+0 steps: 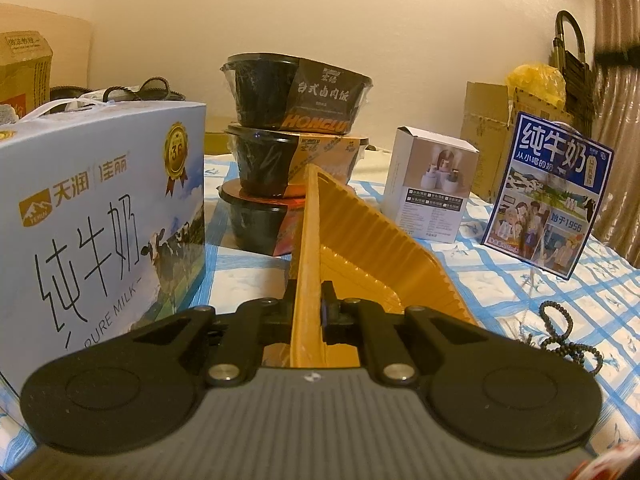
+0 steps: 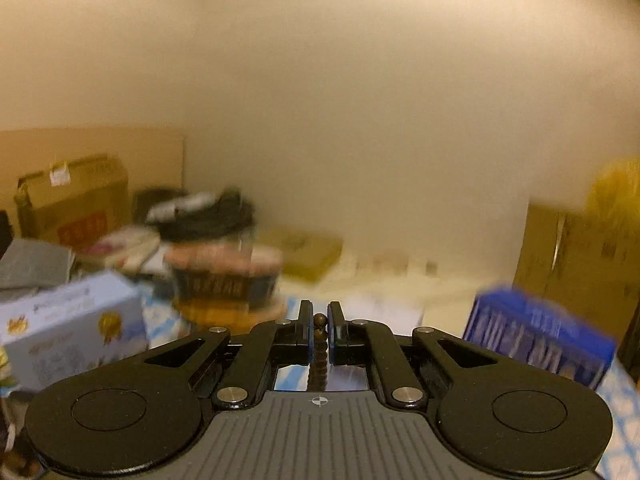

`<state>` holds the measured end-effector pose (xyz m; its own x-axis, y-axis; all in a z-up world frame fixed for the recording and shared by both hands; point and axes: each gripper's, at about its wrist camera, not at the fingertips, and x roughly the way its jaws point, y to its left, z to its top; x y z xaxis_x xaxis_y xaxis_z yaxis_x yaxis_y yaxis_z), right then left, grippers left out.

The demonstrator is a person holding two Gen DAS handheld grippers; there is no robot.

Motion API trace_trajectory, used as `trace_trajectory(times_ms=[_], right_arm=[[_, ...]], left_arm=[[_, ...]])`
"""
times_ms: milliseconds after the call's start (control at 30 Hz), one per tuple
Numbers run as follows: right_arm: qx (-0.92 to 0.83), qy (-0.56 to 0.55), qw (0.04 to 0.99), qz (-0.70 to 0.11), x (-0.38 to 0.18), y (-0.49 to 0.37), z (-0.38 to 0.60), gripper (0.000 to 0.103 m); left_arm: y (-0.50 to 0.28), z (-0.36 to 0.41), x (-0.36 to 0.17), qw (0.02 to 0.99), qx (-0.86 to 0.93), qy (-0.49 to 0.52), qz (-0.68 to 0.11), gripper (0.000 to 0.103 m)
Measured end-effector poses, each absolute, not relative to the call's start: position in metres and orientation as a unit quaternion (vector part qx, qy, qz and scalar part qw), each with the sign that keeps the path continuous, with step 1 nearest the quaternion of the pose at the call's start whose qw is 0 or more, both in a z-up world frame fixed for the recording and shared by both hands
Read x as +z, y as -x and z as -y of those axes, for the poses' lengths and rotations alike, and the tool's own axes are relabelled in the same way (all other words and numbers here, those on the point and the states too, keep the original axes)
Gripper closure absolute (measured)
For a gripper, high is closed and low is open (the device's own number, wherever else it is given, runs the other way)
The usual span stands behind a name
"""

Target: Organize jewelry

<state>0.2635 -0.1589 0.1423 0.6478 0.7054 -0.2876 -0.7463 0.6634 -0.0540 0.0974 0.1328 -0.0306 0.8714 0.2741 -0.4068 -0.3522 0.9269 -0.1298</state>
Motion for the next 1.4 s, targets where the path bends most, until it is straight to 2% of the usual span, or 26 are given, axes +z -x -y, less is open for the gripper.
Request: trace_trajectory(times_ms=[233, 533, 733, 1133, 1400], right_arm=[[0.397, 0.110, 0.884, -0.222, 0.078, -0.265, 0.154, 0.097], [0.431, 0.094, 0.885, -0.147, 0.122, -0.265, 0.135, 0.097], [0.459, 0.081, 0.875, -0.129, 0.139, -0.259, 0.110, 0.097], [0.514, 0.058, 0.830, -0.208, 0.084, -0.247, 0.041, 0.097], [0.523, 0.049, 0.810, -0.260, 0.048, -0.242, 0.028, 0.096]], left_arm=[[-0.099, -0.133, -0.030, 0.962, 0.163, 0.096, -0.196, 0.094], [-0.100, -0.130, -0.029, 0.963, 0.163, 0.092, -0.195, 0.094], [-0.099, -0.132, -0.029, 0.962, 0.162, 0.094, -0.198, 0.094], [-0.100, -0.131, -0.028, 0.961, 0.164, 0.095, -0.200, 0.094], [-0.101, -0.131, -0.029, 0.960, 0.167, 0.095, -0.202, 0.094]])
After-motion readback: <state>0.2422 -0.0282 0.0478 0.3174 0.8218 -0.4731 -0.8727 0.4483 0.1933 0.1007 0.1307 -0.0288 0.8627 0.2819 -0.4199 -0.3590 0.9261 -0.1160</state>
